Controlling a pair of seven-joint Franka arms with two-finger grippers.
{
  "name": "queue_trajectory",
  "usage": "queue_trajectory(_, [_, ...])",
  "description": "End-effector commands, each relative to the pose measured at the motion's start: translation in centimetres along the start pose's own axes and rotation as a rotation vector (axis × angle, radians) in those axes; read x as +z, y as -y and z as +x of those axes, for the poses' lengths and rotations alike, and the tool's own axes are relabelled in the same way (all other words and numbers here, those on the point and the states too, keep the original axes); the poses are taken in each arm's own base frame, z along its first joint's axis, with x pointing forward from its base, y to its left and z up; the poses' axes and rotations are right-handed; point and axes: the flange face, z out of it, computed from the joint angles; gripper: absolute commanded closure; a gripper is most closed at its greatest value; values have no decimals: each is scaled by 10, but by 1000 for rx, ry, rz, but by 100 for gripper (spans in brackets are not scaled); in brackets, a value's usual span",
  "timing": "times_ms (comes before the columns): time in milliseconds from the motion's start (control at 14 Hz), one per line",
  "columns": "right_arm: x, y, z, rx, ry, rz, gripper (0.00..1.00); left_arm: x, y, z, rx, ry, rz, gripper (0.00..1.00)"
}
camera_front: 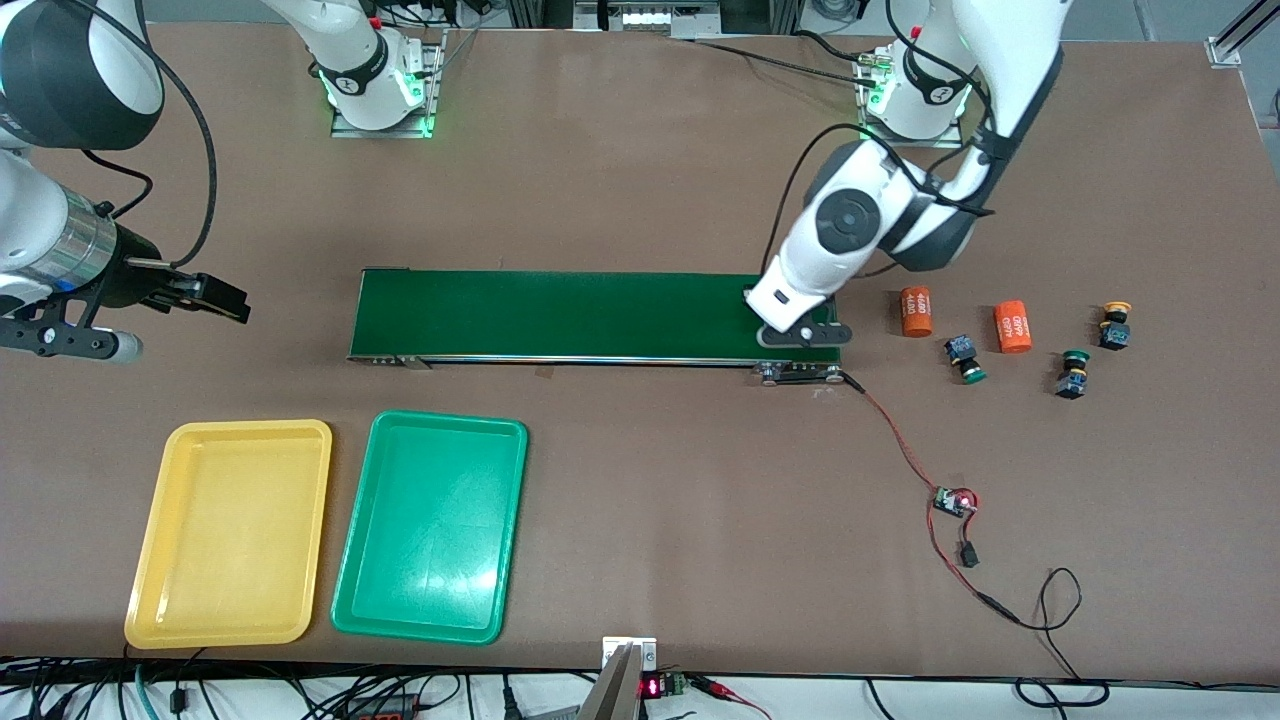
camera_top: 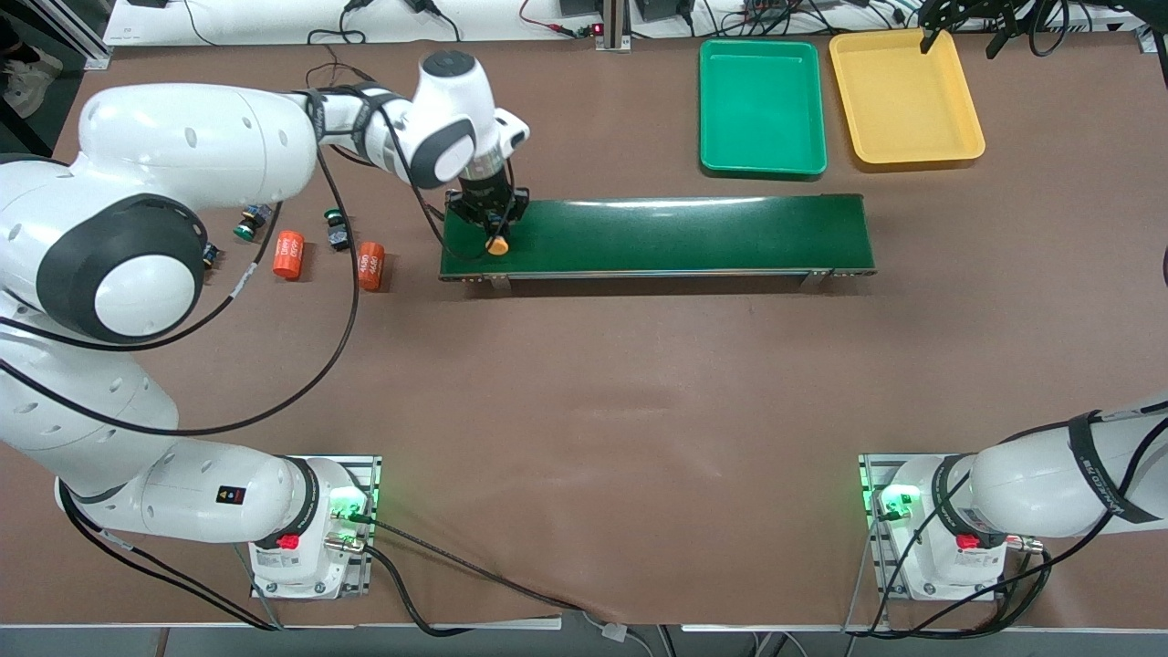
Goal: Sort buttons by color to trays
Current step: 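Place the yellow-capped button onto the green belt with the left gripper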
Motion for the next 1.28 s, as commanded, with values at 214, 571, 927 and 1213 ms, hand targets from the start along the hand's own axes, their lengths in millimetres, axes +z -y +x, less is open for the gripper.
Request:
queue_trajectory(214, [-3, 3, -1, -3, 7, 14, 0, -19, 3, -2, -16, -111, 32, 0])
queue_trajectory(571, [-4, 3, 1, 10, -5, 23, 0, -124, 12, 38, 0, -60, 136, 0])
queue_trajectory(927, [-2, 4, 1, 4, -3, 23, 0, -117, 130, 98, 33, 30, 134, 0])
queue_trajectory(1213, [0, 2, 1, 4, 2, 20, 0, -45, 213, 97, 31, 160, 125, 5])
